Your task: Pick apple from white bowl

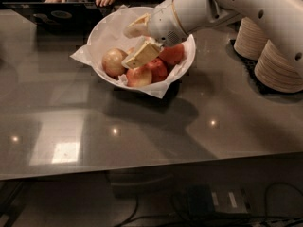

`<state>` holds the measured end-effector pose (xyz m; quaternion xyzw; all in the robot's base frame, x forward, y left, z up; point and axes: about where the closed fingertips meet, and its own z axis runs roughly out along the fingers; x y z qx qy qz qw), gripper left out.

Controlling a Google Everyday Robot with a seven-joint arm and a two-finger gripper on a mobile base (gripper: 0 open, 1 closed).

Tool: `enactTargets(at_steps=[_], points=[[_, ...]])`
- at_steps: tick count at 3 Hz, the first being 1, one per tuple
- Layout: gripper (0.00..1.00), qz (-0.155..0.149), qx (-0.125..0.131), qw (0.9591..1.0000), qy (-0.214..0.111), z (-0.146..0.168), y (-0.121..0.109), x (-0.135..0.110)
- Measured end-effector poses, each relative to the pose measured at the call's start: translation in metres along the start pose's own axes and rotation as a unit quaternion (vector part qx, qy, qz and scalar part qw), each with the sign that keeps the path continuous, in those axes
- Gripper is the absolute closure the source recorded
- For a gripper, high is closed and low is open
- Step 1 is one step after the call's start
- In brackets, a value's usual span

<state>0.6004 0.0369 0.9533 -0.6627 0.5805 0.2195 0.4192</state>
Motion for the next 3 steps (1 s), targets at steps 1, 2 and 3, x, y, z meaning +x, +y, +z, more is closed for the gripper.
enactTargets(at_steps=[1,2,3], points=[[0.40,0.001,-0.007,0.9999,0.013,0.015,-0.003,0.009],[0.41,0.003,-0.009,0.9997,0.024,0.027,-0.007,0.018],[0.40,0.004,-0.014,0.9995,0.028,0.037,-0.009,0.020]])
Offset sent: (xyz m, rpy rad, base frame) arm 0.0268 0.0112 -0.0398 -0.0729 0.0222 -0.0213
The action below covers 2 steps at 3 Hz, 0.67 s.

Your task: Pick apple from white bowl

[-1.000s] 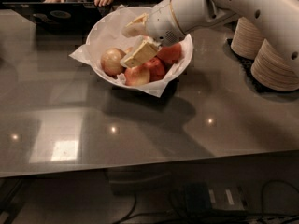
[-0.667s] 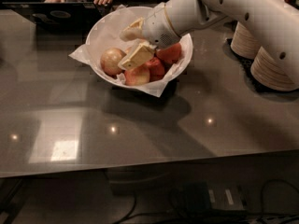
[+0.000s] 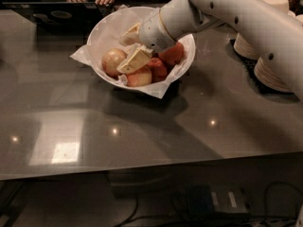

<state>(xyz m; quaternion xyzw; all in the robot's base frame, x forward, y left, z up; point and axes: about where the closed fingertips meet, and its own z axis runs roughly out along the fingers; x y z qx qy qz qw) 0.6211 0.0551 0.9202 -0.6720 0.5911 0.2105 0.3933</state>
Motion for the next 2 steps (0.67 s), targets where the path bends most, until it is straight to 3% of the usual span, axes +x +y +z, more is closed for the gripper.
enactTargets(at_steps=[2], points=[[0.42,0.001,-0.019,0.9998,0.003,0.0173,-0.0020,-0.0068]])
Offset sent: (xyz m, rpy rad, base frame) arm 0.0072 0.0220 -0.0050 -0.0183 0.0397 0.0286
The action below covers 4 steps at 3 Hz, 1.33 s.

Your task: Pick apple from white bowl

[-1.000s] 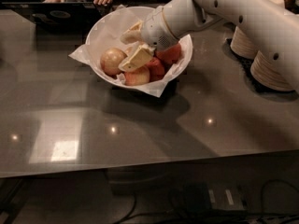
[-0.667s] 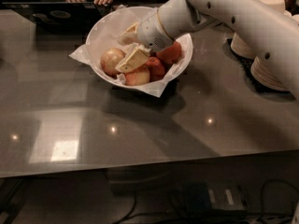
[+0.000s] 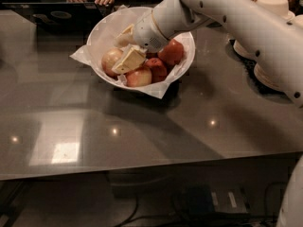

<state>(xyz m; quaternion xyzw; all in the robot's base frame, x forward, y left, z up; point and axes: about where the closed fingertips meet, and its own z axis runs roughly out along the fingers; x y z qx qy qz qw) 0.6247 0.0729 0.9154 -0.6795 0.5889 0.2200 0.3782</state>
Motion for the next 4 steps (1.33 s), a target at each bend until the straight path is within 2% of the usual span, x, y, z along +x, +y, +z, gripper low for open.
enactTargets(at_steps=[3,4], points=[[0.48,0.017,-0.033,0.9993,0.006,0.024,0.002,0.005],[0.58,0.024,-0.043,0.9988,0.010,0.030,0.002,0.010]])
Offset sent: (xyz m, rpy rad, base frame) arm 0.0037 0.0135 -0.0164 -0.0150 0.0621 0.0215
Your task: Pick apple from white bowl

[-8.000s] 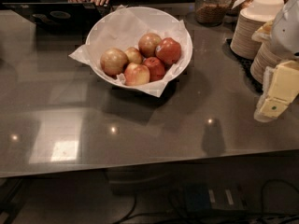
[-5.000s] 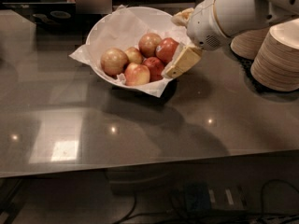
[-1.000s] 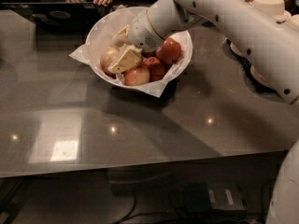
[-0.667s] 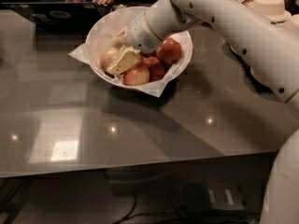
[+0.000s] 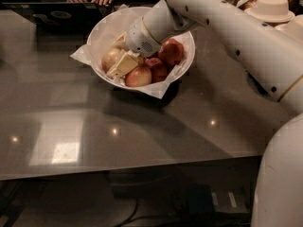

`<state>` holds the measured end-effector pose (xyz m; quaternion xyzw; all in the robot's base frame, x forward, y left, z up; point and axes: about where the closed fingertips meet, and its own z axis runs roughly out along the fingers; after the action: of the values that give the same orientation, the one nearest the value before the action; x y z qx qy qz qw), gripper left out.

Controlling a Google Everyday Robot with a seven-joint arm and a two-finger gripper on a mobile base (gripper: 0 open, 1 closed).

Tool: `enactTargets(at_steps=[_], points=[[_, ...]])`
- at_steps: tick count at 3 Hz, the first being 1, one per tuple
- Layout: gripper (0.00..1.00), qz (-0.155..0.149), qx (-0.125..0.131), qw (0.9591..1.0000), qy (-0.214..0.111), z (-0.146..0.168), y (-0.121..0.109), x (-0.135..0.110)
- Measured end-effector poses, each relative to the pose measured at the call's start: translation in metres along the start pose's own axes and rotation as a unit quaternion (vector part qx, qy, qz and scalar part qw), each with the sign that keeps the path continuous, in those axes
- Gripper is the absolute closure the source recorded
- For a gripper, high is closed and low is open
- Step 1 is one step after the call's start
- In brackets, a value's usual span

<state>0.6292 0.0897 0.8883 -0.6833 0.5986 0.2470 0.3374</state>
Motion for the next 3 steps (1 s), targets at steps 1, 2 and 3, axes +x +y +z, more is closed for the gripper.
enactTargets(at_steps=[1,2,3], points=[[0.77,0.000,0.000,1.0000,0.000,0.0000,0.0000,0.0000],[0.99,0.000,0.000,1.0000,0.000,0.0001,0.0000,-0.0001],[1.00,0.000,0.000,1.0000,0.000,0.0000,0.0000,-0.0003]])
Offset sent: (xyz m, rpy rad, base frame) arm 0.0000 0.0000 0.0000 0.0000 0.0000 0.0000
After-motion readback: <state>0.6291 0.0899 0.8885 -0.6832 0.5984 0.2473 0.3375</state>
